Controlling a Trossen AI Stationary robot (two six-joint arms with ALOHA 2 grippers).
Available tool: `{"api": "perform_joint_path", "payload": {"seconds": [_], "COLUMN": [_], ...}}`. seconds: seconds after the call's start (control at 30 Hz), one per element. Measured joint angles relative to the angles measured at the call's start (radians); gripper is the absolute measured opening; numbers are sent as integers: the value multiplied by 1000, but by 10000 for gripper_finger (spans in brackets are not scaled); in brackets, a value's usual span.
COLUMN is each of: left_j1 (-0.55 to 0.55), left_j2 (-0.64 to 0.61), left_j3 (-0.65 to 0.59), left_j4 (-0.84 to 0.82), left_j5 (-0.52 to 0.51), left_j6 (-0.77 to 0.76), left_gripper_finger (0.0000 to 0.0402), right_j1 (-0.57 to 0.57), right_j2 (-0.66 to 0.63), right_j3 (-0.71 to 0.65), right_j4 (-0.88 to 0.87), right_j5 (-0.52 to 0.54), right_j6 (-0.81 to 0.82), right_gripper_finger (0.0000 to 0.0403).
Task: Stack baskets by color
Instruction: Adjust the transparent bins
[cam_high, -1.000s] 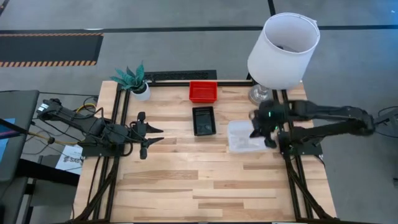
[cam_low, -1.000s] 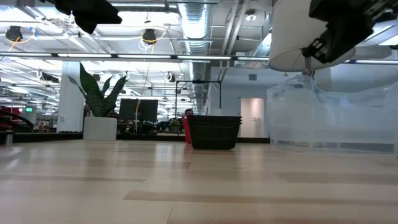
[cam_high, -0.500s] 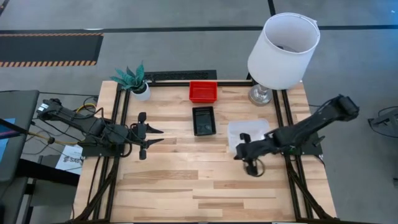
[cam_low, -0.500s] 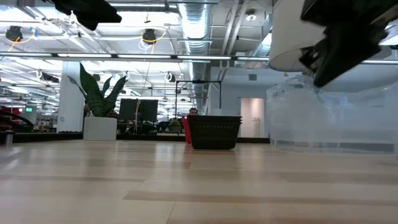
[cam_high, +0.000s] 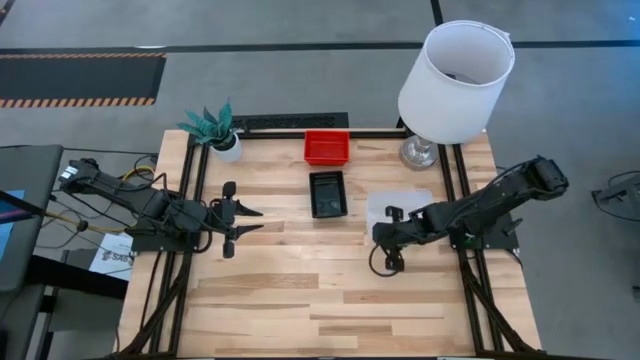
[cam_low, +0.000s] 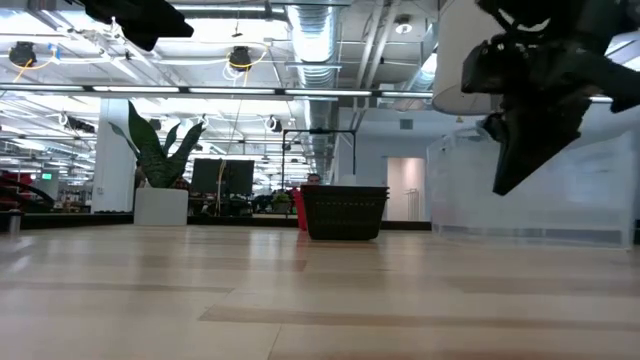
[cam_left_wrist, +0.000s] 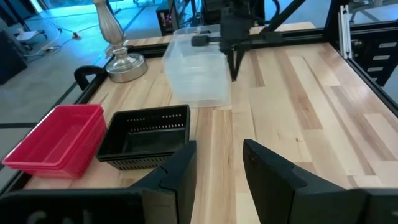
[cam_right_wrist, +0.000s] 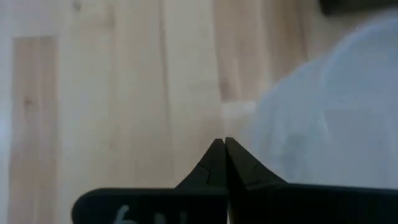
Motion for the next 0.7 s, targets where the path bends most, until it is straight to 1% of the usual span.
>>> {"api": "perform_joint_path", "payload": {"seconds": [0.1, 0.33, 0.57, 0.7], "left_j1": [0, 0, 0, 0], "left_j2": [0, 0, 0, 0], "left_j3": [0, 0, 0, 0], "left_j4": [0, -9, -16, -13], "left_j5": [0, 14, 22, 20], "left_j6": [0, -2, -10, -3], "left_gripper_finger": [118, 118, 118, 118], "right_j1": [-27, -83, -141, -162], "right_j2": [-11, -18, -18, -58], "right_j3": [-2, -2, -2, 2], "right_j4": [-36, -152, -156, -157], "right_j5": [22, 28, 31, 26], "right_j6": [-13, -29, -50, -64], "right_gripper_finger": [2, 2, 2, 2]}}
